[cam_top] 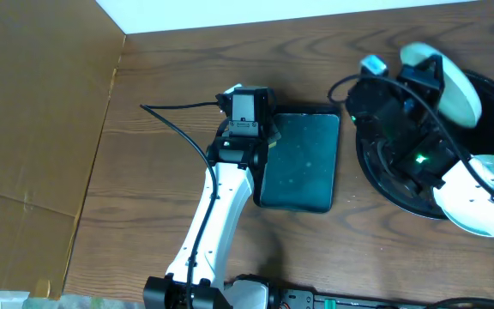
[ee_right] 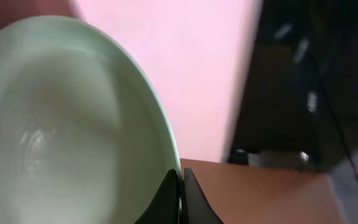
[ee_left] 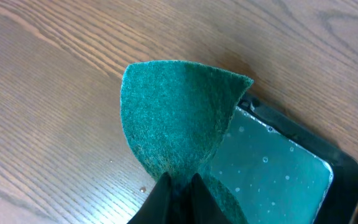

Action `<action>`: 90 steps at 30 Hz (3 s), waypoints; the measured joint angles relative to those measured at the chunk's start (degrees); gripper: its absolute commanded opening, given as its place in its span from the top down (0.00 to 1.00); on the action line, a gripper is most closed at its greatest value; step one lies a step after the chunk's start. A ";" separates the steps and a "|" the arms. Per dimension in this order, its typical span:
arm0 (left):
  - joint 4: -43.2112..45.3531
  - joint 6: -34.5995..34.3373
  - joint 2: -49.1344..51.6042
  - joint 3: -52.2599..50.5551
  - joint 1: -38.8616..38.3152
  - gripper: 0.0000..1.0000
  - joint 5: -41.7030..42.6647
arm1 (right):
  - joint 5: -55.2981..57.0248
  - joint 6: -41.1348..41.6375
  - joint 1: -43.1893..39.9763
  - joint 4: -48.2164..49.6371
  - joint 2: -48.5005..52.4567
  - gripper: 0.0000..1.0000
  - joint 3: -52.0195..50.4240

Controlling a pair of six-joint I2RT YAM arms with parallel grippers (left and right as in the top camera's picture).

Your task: Clean dirty plates on tray and stack at the side

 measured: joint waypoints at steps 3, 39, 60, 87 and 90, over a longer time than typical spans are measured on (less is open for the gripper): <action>-0.04 -0.13 0.00 0.00 0.00 0.93 0.00 | -5.75 8.15 -1.29 -9.27 0.02 0.99 -0.13; -0.04 -0.13 0.00 0.00 0.00 0.93 0.00 | -66.51 46.56 -61.61 -23.93 -8.68 0.99 -0.15; 0.22 -0.13 0.00 0.00 0.00 0.93 0.00 | -83.84 61.16 -92.59 -6.80 -0.35 0.49 -20.44; 1.33 -3.17 0.00 0.00 0.00 0.92 0.00 | -78.42 79.32 -66.60 -29.40 -11.58 0.01 -21.35; 1.60 -3.63 0.00 0.00 0.00 0.92 0.00 | -67.01 84.76 -59.45 -34.01 -17.90 0.01 -21.33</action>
